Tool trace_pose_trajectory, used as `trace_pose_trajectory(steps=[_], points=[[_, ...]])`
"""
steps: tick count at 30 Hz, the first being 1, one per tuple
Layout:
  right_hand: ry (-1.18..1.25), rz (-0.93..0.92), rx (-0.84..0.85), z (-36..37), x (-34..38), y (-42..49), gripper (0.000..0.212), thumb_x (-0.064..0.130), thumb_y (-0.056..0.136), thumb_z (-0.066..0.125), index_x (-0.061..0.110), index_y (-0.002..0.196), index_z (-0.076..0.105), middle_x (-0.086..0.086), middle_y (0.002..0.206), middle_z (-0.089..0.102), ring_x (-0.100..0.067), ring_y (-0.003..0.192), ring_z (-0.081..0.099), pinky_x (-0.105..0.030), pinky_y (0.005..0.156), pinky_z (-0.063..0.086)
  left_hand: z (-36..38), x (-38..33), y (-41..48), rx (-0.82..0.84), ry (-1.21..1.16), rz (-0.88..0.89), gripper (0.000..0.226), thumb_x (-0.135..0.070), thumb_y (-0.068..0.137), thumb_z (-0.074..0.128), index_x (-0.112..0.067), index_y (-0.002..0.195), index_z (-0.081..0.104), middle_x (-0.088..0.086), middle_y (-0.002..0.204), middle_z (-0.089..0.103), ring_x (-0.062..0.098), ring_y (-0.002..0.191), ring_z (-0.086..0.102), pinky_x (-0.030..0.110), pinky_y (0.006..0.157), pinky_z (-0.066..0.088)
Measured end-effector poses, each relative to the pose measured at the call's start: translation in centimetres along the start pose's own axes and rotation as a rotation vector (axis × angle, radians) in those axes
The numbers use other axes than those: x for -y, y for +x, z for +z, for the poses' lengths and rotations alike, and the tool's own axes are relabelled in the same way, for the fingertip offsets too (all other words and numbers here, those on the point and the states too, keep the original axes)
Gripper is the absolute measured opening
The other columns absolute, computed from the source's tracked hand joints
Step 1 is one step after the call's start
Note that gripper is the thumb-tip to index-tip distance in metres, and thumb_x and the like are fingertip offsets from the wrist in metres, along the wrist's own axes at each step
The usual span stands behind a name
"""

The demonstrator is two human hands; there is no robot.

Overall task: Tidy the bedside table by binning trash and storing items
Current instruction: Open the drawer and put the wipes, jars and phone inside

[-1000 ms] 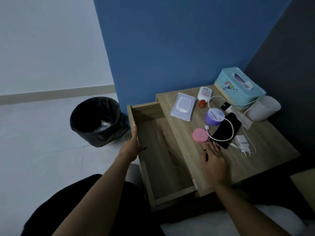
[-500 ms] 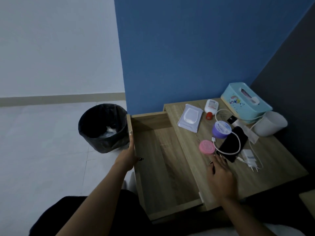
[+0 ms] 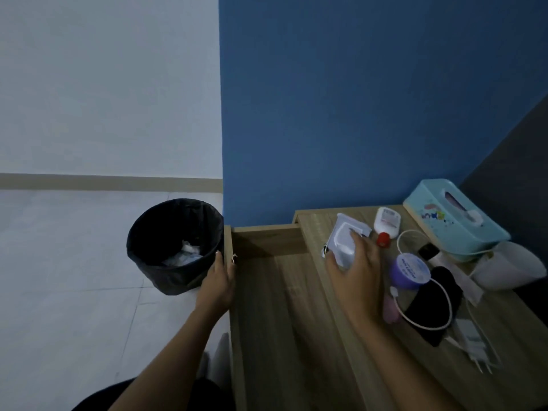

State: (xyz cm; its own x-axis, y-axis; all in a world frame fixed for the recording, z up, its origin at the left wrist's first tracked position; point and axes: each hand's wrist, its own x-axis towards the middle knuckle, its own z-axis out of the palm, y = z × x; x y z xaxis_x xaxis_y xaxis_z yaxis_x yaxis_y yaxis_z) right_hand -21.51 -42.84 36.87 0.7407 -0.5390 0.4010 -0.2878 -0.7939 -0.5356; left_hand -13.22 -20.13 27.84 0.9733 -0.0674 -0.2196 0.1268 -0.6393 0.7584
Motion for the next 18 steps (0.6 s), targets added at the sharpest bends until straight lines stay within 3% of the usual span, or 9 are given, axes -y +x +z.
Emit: trace_pose_trajectory(steps=[3,8,15,18], points=[[-0.079,0.141,0.117,4.3,-1.7,3.6,0.072,0.059,0.076,0.052,0.021,0.136,0.041,-0.014,0.145,0.035,-0.035,0.134,0.033,-0.049,0.106,0.035,0.7,-0.7,0.8,-0.038,-0.061,0.023,0.057,-0.044,0.102,0.018,-0.018,0.153,0.014,0.01,0.156,0.029,0.029,0.142,0.032,0.045,0.113,0.03],[-0.245,0.265,0.135,6.4,-4.0,4.4,0.075,0.059,0.08,0.058,0.031,0.142,0.026,-0.016,0.153,0.019,-0.04,0.135,0.029,-0.054,0.103,0.037,0.8,-0.9,1.2,-0.027,0.015,0.017,0.058,-0.047,0.101,0.017,-0.023,0.153,0.007,0.01,0.154,0.035,0.032,0.135,0.042,0.045,0.102,0.041],[-0.163,0.266,0.114,7.4,-2.3,4.1,0.081,0.043,0.079,0.066,0.024,0.145,0.023,-0.019,0.152,0.02,-0.042,0.133,0.029,-0.051,0.103,0.033,0.3,-0.8,0.9,0.024,-0.009,-0.005,0.06,-0.05,0.099,0.012,-0.024,0.153,0.003,0.013,0.15,0.04,0.033,0.131,0.047,0.044,0.1,0.042],[-0.032,0.133,0.095,7.1,0.6,2.9,0.088,0.033,0.072,0.071,0.023,0.147,0.027,-0.018,0.15,0.027,-0.039,0.131,0.032,-0.047,0.102,0.034,0.1,-0.9,0.6,0.046,-0.032,-0.009,0.06,-0.049,0.1,0.012,-0.024,0.153,0.001,0.013,0.151,0.039,0.033,0.131,0.046,0.045,0.1,0.042]])
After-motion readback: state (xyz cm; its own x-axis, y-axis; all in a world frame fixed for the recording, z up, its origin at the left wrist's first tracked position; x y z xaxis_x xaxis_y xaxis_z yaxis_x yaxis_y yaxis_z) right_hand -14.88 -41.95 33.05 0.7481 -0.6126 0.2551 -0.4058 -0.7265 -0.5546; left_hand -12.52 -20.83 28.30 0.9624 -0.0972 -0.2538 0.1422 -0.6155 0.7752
